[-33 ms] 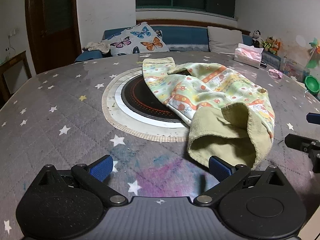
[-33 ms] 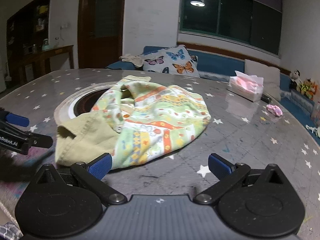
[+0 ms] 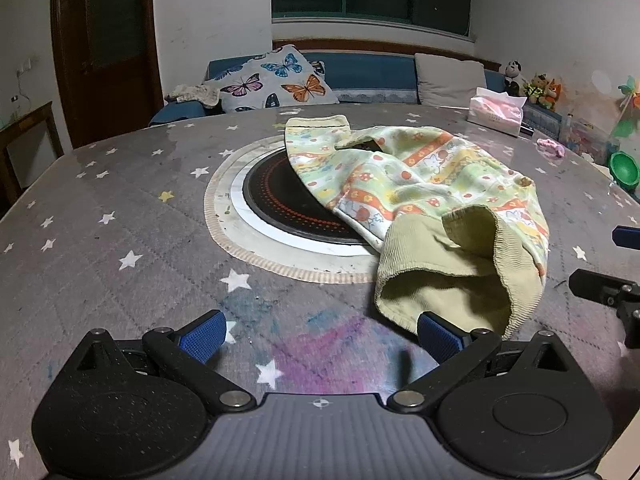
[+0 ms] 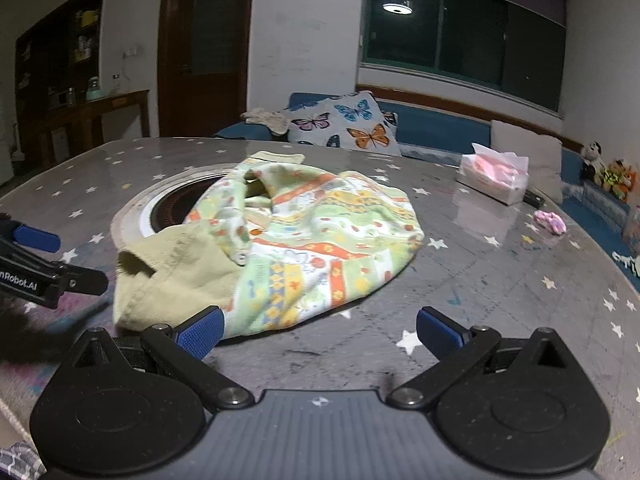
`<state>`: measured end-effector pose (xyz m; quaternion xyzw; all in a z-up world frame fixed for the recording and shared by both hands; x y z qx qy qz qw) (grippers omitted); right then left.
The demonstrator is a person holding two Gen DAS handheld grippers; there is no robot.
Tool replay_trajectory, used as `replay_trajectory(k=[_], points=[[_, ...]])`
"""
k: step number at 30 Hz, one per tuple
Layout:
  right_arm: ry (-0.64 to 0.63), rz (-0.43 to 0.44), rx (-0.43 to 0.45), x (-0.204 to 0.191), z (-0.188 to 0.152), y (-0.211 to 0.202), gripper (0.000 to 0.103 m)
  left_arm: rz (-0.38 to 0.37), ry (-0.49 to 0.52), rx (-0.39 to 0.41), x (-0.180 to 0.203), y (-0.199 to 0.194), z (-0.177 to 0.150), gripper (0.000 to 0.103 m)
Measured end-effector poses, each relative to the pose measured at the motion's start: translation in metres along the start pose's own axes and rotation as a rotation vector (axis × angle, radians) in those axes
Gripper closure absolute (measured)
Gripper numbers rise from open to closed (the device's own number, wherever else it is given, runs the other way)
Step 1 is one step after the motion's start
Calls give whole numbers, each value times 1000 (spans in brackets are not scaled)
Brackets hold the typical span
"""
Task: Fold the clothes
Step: 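Move both grippers toward the crumpled striped shirt on the table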
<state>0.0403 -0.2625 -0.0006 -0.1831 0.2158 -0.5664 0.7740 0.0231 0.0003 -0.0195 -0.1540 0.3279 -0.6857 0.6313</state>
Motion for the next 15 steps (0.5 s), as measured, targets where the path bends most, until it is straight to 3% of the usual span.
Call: replay_trajectory(k=[15], points=[[-6, 14, -17, -9, -8, -5, 0, -42, -1, 2, 8, -15, -1, 0]])
Point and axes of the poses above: each gripper's, at about its wrist camera, not at the fingertips, and y roughly the way its jaws point, x to its right, z to its top, the point moved 3 cm from there along y, roughly the way its jaws point, and after that the axes turned 14 degrees about y, right-handed, at the moved point
